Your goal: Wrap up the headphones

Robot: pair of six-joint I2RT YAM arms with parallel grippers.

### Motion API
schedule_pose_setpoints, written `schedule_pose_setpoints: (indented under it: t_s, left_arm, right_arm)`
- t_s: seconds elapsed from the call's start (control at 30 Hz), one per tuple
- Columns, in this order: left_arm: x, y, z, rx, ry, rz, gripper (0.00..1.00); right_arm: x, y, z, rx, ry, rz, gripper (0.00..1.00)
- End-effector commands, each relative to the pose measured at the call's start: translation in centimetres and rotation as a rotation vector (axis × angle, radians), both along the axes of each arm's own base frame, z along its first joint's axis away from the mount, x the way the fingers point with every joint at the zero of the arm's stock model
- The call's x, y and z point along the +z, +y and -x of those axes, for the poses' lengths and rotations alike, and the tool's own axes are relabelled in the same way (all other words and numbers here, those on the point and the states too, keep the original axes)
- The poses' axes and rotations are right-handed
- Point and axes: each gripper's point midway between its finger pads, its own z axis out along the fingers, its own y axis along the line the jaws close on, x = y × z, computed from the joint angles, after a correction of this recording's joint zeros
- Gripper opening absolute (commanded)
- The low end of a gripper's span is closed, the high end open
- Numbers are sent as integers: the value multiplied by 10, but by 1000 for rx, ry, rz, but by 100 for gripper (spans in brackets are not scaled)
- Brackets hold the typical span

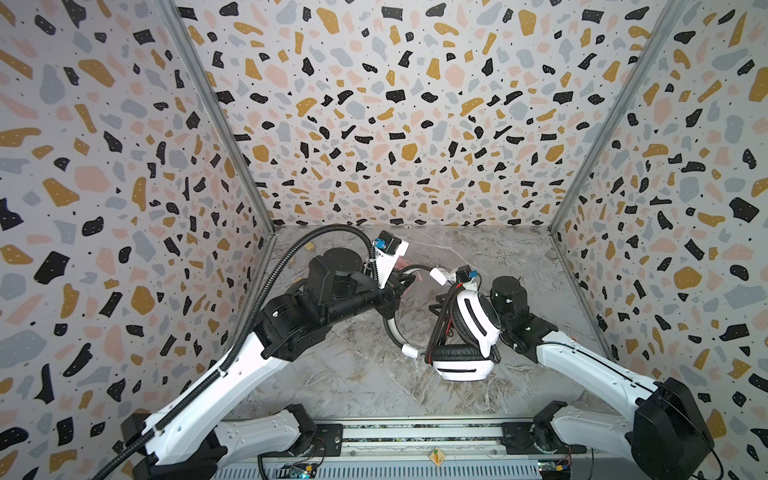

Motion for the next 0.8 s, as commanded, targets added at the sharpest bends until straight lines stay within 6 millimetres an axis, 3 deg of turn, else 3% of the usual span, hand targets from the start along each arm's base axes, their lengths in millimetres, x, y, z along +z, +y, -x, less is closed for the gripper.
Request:
schedule_pose_setpoints:
  t_s: [0.0,0.27,0.4,0.5,0.6,0.7,0.77]
  left_arm:
    - [67,1,13,-35,-66,187,0]
    - [99,15,9,31,-114,254,0]
    - [109,28,1,111,-151,268,0]
    - [113,48,-12,234,-177,269,0]
    - [113,81,-35,466,-179,286,0]
    - [102,122,-57,750,-172,317,0]
    - [93,139,-65,876,-172,339,0]
  right_arm:
    - [18,9,0,43,-49,-98,46]
    - [1,27,7,103,-1,-151,37]
    - [-6,33,7,96,27,-131,13]
    - [-9,29,10,80,35,-116,8]
    - [-22,21,14,37,62,-64,6]
    - [-36,14,20,-42,59,29,6]
    - [-43,9,28,-69,63,80,7]
